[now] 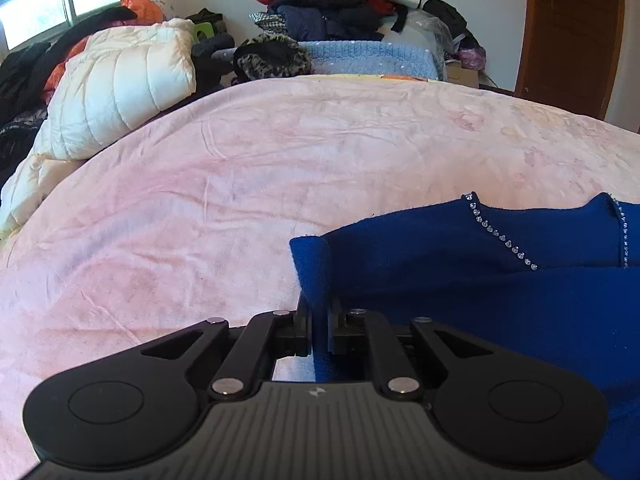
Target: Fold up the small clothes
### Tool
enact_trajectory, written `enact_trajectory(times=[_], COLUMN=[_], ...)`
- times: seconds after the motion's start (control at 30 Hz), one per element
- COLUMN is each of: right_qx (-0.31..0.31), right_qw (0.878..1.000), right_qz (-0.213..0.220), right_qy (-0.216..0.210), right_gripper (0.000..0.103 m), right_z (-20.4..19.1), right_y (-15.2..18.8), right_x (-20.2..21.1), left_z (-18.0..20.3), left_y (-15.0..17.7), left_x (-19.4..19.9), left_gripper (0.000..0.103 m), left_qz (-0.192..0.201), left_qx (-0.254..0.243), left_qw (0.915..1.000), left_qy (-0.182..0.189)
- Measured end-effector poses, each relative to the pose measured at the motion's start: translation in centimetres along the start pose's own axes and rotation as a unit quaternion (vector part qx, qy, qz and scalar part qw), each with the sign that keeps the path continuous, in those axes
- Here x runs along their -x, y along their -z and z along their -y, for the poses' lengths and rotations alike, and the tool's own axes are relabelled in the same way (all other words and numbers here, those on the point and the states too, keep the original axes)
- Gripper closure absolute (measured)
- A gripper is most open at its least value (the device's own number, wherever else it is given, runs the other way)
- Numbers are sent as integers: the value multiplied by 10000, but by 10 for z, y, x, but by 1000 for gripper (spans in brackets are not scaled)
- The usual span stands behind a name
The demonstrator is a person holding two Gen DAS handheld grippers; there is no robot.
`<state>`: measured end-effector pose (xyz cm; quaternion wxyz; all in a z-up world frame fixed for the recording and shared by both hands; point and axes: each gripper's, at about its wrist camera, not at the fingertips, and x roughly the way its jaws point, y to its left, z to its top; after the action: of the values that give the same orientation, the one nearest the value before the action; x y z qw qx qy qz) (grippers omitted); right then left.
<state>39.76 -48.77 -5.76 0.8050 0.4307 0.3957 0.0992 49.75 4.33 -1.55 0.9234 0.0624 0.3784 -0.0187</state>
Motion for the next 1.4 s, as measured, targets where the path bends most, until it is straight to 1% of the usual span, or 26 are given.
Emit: enact_trajectory(times=[0.07,0.13,0.2,0.23,0.27,0.33,0.37,0.4,0.43,0.47,0.53,0.57,0.6,0.63,0.67,0.7,0.77,0.9,0.97,1.07,1.13,1.17,1.23,1.3,1.37,1.4], right_qx=[111,164,266,380,448,612,724,825,935,1008,984,992,1016,1053,1135,1191,1308,1637,1747,1934,1937,1953,1937,1805,1609,1597], right_qw=[9998,9992,9989,9987,9987,9977,9964,9948,9931,9924,9928,9928,9926,9918,9899,9892,9875,9804,9771,9711,9712,9704,9699,9740,9807,9827], right_qz=[182,343,347,294,195,-266,-443,-587,-699,-698,-685,-672,-667,-684,-694,-708,-656,-513,-462,-429,-397,-370,-296,-263,-178,-148], right_qy=[38,-78,-161,-155,-156,-100,18,101,98,44,-47,-42,60,255,481,485,589,966,1121,1328,1330,1372,1446,1347,1100,931], right_gripper=[46,47,47,47,47,47,47,47,46,44,44,49,55,77,93,92,94,95,102,102,102,95,95,87,56,50], right_z=[-2,-3,-5,-8,-10,-18,-21,-23,-25,-27,-31,-32,-32,-33,-34,-33,-34,-43,-48,-52,-52,-52,-54,-53,-52,-52], right_y=[3,9,18,25,33,52,62,72,82,88,95,96,97,97,97,97,100,105,107,111,113,113,114,114,117,120], right_x=[16,36,52,59,63,60,56,52,48,46,45,44,43,41,41,41,42,46,50,52,51,51,50,53,68,77], left_z=[-5,-12,-18,-21,-22,-17,-10,-2,10,21,39,44,47,48,47,46,42,35,30,25,29,32,38,40,35,31], left_y=[5,14,25,33,42,58,68,76,87,95,108,111,114,116,116,115,117,116,118,120,120,121,121,122,125,127], left_x=[19,41,63,73,85,100,107,112,115,116,110,105,99,95,93,92,91,93,97,98,98,98,100,107,121,130], left_gripper=[92,92,92,92,91,91,91,91,91,91,91,91,91,91,91,91,91,96,96,97,97,96,96,96,95,94], left_qz=[159,352,468,531,575,513,483,470,434,359,142,24,-90,-117,-92,-115,-162,-238,-300,-354,-312,-268,-198,-133,-95,-66], left_qx=[-19,39,177,324,506,668,690,656,579,483,367,386,463,555,650,716,865,939,929,903,833,799,736,729,881,940], left_qw=[9997,9992,9987,9980,9968,9940,9919,9904,9883,9863,9841,9841,9837,9834,9826,9819,9804,9817,9832,9831,9850,9864,9887,9901,9887,9881], left_qy=[-164,-183,-12,60,232,699,951,1126,1344,1536,1730,1733,1733,1723,1739,1749,1764,1637,1542,1552,1480,1414,1287,1196,1208,1219])
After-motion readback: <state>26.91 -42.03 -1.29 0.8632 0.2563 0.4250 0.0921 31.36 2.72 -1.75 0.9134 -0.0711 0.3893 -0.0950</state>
